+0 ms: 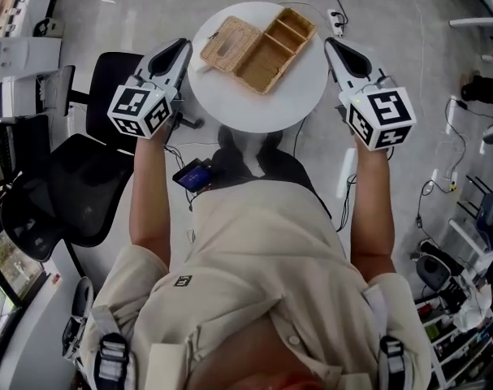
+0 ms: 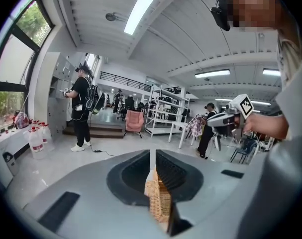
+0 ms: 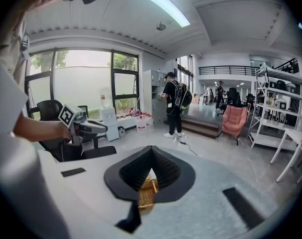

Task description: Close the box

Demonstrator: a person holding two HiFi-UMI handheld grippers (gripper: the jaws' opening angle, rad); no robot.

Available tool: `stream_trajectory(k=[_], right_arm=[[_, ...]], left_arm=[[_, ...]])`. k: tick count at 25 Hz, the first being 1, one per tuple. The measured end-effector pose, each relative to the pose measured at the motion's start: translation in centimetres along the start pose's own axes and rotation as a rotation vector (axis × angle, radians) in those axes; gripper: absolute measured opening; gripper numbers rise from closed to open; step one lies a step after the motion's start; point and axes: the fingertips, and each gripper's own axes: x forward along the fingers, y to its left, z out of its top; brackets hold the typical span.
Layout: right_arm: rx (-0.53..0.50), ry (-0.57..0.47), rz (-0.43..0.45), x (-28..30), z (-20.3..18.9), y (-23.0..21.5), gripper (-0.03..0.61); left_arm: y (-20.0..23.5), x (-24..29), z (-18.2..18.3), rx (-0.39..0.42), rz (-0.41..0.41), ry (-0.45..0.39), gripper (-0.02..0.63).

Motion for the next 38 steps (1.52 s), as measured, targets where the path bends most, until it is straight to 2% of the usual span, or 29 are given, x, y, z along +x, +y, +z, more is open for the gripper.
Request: stream_trajectory(k=[11, 23, 38], right_arm=[[-0.005, 0.041, 0.054, 1.0, -2.8, 1.0, -0.008], [0.016, 0.086, 0.066, 1.2, -6.2, 1.2, -0.008], [0.059, 0.121, 0.08, 1.9, -9.2, 2.1, -0.008]], left_arm=[[0.0, -0.3, -4.6, -0.057, 0.028, 0.053, 0.035], [-0.6, 0.6, -9.6, -0.114, 0.029, 0.117, 0.035], [-0.5, 1.4, -13.4, -0.16, 0.019, 0.169, 0.035]])
